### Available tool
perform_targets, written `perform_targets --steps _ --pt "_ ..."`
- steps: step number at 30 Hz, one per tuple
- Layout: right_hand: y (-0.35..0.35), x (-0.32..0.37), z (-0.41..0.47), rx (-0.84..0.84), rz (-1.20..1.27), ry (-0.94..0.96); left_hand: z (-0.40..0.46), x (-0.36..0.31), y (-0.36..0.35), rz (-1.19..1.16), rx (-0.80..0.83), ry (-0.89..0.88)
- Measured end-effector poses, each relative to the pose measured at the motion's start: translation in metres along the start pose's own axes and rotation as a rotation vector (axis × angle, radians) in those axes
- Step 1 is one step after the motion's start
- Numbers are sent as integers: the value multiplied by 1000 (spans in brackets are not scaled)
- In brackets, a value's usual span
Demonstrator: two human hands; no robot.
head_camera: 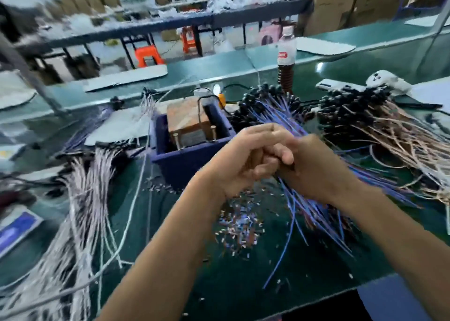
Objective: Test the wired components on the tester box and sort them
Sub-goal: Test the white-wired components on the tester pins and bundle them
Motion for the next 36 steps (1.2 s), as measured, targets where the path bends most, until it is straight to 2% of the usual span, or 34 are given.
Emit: perform_targets --steps 3,6,9,13,15,16,19,23,25,31,36 --pt "-67 59 12 251 -52 68 -69 -7 54 120 -2 91" --pt "-117 116 18 388 -24 146 -131 -9 107 338 -88 217" --pt "-163 164 30 485 86 152 -178 -17 170 560 -406 350" --pt "-210 203 60 545 316 -46 -212 -58 240 930 -970 351" --pt "-231 211 74 533 355 -160 -216 -78 258 1197 -1152 342" --pt "-238 213 81 511 312 -182 -213 -83 261 1305 -1186 357" --pt "-247 219 95 451 118 -174 -192 -90 271 1528 -1157 355" --pt "-246 217 101 425 61 -197 -172 -90 286 1715 -1093 446" --pt "-246 216 99 394 61 -216 -172 -91 296 1728 -1092 511" --pt "-248 213 97 368 76 -230 -172 -91 301 1738 -1078 546" --pt "-253 201 98 440 164 -329 -182 -92 299 1607 -1174 399"
Point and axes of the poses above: each hand's wrist, its own z-axis towards the middle knuckle, its own y-axis out of the back of the hand, x = y × z, the point moved 9 cm from there along z, towards the middle knuckle, and after that the axes turned 3 degrees about -y, right-handed, at the moved point
